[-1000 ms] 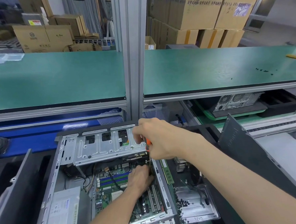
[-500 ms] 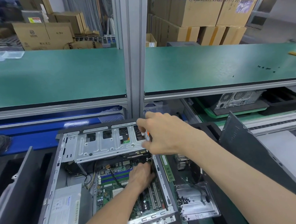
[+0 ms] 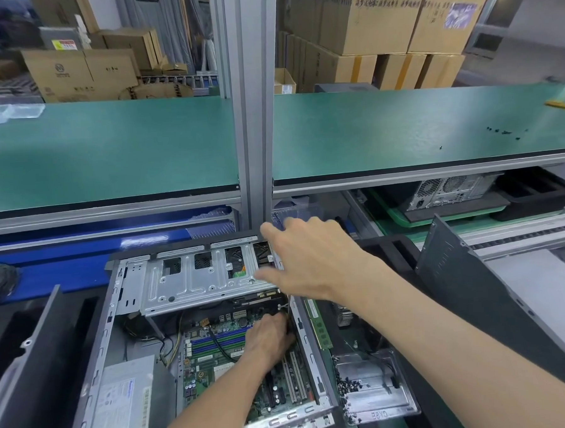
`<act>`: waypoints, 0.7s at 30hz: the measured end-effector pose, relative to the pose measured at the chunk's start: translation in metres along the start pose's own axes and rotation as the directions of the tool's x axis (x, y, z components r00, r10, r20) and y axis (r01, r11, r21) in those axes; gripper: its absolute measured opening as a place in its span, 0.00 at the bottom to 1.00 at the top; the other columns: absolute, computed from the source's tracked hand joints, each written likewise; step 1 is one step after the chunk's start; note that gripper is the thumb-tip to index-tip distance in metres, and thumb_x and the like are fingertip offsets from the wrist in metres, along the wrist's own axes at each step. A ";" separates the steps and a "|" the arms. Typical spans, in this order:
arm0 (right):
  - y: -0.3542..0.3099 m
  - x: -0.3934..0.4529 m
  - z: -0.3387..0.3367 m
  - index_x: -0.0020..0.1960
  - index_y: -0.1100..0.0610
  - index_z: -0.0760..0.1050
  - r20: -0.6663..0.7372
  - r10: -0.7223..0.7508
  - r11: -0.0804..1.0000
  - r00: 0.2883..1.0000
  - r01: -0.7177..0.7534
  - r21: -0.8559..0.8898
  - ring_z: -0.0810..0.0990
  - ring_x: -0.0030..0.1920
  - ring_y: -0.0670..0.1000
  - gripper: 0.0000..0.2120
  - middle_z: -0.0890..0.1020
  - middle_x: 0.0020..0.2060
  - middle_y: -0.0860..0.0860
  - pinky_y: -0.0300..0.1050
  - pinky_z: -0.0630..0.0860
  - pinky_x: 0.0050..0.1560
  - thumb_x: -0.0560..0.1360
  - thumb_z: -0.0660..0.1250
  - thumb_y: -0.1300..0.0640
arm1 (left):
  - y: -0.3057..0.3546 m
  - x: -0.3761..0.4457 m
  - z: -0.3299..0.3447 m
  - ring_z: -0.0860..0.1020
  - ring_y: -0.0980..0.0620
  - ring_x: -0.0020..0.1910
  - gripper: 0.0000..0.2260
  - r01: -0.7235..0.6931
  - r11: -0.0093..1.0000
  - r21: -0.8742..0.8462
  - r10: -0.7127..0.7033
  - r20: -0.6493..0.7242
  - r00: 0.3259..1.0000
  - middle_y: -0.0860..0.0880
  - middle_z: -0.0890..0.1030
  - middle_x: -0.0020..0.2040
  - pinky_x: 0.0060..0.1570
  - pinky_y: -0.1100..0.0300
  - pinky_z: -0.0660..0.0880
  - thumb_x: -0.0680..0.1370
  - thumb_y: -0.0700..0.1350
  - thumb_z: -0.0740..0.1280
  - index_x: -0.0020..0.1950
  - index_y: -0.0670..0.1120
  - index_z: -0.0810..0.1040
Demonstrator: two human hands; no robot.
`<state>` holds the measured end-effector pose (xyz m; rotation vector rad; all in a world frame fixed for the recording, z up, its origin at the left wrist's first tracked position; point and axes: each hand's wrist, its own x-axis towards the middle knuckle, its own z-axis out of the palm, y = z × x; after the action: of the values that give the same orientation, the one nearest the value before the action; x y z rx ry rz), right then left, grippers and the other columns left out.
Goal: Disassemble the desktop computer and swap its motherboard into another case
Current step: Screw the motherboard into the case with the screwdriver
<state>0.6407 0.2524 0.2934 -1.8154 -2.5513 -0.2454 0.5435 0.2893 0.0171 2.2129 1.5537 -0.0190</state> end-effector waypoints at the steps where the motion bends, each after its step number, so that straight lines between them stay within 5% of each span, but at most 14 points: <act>1: -0.002 0.002 0.001 0.61 0.55 0.70 -0.030 0.030 0.997 0.999 -0.032 -0.073 0.78 0.44 0.61 0.22 0.70 0.39 0.52 0.50 0.64 0.37 0.80 0.60 0.37 | 0.000 0.000 0.000 0.71 0.46 0.42 0.08 0.004 1.000 0.002 -0.004 0.000 1.000 0.49 0.69 0.43 0.41 0.52 0.69 0.80 0.51 0.64 0.51 0.47 0.70; 3: -0.006 0.005 0.002 0.58 0.58 0.72 -0.015 0.006 1.000 1.000 -0.007 -0.029 0.78 0.44 0.62 0.15 0.61 0.34 0.50 0.51 0.65 0.37 0.82 0.61 0.46 | 0.000 0.001 0.001 0.74 0.44 0.45 0.10 0.003 1.000 0.013 -0.003 -0.002 1.000 0.46 0.73 0.46 0.42 0.52 0.69 0.80 0.51 0.64 0.56 0.46 0.72; 5: -0.007 0.008 0.004 0.52 0.56 0.71 0.057 -0.053 0.993 0.997 0.047 0.104 0.75 0.43 0.61 0.04 0.63 0.36 0.50 0.52 0.69 0.37 0.79 0.64 0.56 | 0.000 0.001 0.002 0.77 0.41 0.51 0.12 -0.001 1.000 0.021 0.001 0.000 1.000 0.44 0.76 0.52 0.43 0.52 0.69 0.80 0.52 0.63 0.58 0.45 0.72; 9: -0.001 0.008 -0.003 0.49 0.51 0.74 0.164 -0.202 0.946 0.966 0.149 0.287 0.74 0.45 0.53 0.13 0.70 0.45 0.47 0.44 0.67 0.35 0.69 0.68 0.66 | -0.002 0.002 0.003 0.77 0.41 0.54 0.16 0.003 1.000 0.024 -0.004 0.019 1.000 0.43 0.76 0.55 0.44 0.51 0.69 0.80 0.55 0.63 0.60 0.44 0.72; 11: 0.000 0.005 -0.005 0.51 0.49 0.75 0.161 -0.208 0.934 0.965 0.147 0.324 0.75 0.43 0.53 0.15 0.69 0.47 0.47 0.45 0.67 0.33 0.67 0.69 0.62 | -0.003 0.002 0.002 0.77 0.41 0.53 0.16 0.000 1.000 0.025 -0.001 0.024 1.000 0.43 0.76 0.55 0.43 0.51 0.69 0.80 0.55 0.63 0.59 0.45 0.72; 15: -0.005 0.002 -0.002 0.57 0.54 0.74 0.010 -0.016 0.999 1.000 0.016 0.033 0.71 0.39 0.57 0.19 0.60 0.35 0.49 0.50 0.64 0.37 0.78 0.62 0.40 | -0.002 0.002 0.001 0.78 0.41 0.51 0.15 0.004 1.000 0.019 -0.004 0.020 1.000 0.44 0.77 0.53 0.42 0.51 0.69 0.80 0.55 0.64 0.59 0.46 0.73; 18: -0.009 0.005 0.000 0.52 0.57 0.75 0.009 -0.021 1.000 1.000 0.021 0.001 0.71 0.39 0.59 0.12 0.57 0.33 0.49 0.50 0.64 0.38 0.82 0.60 0.48 | -0.002 0.001 0.001 0.78 0.41 0.50 0.16 0.000 1.000 0.017 0.000 0.020 1.000 0.44 0.77 0.53 0.42 0.51 0.70 0.80 0.56 0.64 0.60 0.45 0.73; 21: -0.006 0.006 0.002 0.47 0.55 0.68 0.080 -0.059 0.989 0.995 0.047 0.137 0.71 0.39 0.59 0.03 0.65 0.36 0.51 0.50 0.67 0.35 0.79 0.61 0.58 | -0.002 0.001 -0.001 0.78 0.41 0.51 0.16 0.000 1.000 0.019 0.000 0.024 1.000 0.43 0.77 0.53 0.43 0.50 0.71 0.80 0.56 0.64 0.60 0.45 0.73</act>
<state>0.6330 0.2563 0.2912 -1.7486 -2.6025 0.0042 0.5423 0.2910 0.0167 2.2191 1.5471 -0.0598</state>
